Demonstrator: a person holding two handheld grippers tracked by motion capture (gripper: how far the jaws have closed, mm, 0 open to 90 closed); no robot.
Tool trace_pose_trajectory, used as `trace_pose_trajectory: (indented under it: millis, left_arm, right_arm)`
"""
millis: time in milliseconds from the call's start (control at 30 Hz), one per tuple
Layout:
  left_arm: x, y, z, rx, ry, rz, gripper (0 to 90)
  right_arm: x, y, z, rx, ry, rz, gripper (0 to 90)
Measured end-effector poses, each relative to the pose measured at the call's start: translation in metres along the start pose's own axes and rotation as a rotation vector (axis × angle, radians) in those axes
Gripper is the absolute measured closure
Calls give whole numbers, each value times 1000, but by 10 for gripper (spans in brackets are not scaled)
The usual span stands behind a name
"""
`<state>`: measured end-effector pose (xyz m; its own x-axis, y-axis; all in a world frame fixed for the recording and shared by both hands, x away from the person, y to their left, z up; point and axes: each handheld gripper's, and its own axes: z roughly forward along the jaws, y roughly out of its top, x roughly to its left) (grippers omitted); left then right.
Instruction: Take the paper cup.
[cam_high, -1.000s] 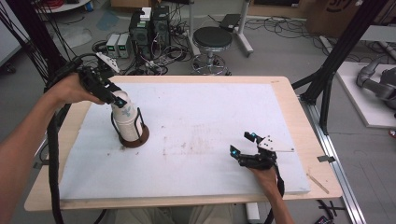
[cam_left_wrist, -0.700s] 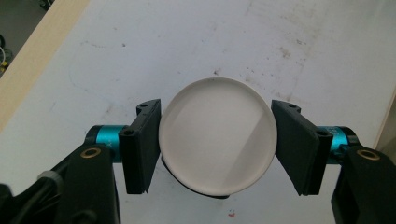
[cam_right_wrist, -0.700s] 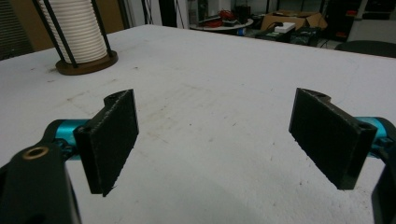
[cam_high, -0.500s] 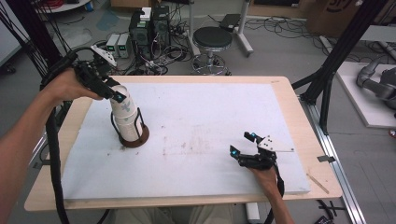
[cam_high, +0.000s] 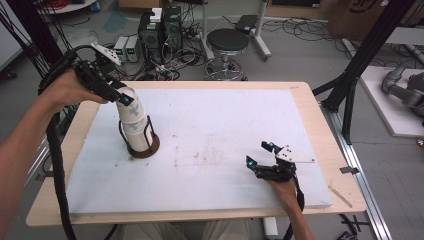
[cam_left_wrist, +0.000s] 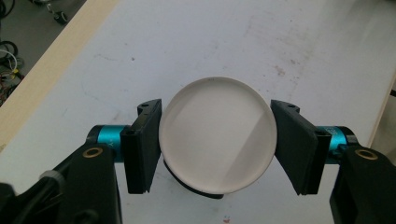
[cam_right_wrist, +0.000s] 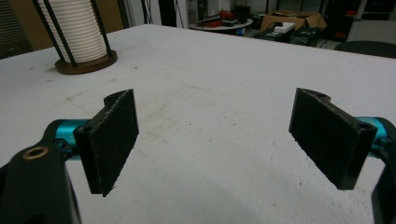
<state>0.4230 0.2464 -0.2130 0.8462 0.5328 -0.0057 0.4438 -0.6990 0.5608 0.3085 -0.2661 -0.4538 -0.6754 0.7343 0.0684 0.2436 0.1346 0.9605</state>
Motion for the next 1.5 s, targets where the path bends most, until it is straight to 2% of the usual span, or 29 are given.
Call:
trace_pose_trajectory:
  millis: [267,600,700,867,1133,1267,1333,1367,1500]
  left_arm:
    - [0,-1,-8,-24,-5,-9,370]
    - [-4,6,-24,-66,20,-6,371]
    - [-6,8,-31,-93,25,-6,372]
    - [-6,6,-35,-100,35,-21,372]
    - [-10,9,-41,-113,42,-20,372]
    - [-19,8,-47,-169,23,-8,372]
    - [-21,7,-48,-181,16,-6,372]
    - [-25,6,-49,-207,13,-5,372]
    - [-33,3,-50,-233,1,6,372]
  right_arm:
    - [0,0,0,0,-1,-1,160]
    - [0,0,0,-1,-3,-3,160]
    - [0,0,0,-2,-2,-1,160]
    - [0,0,0,-2,-2,-1,160]
    - [0,0,0,0,-3,-2,160]
    - [0,0,0,1,-3,-4,160]
    - [0,0,0,1,-3,-4,160]
    - [0,0,0,0,-3,-2,160]
    - [0,0,0,-1,-1,-1,160]
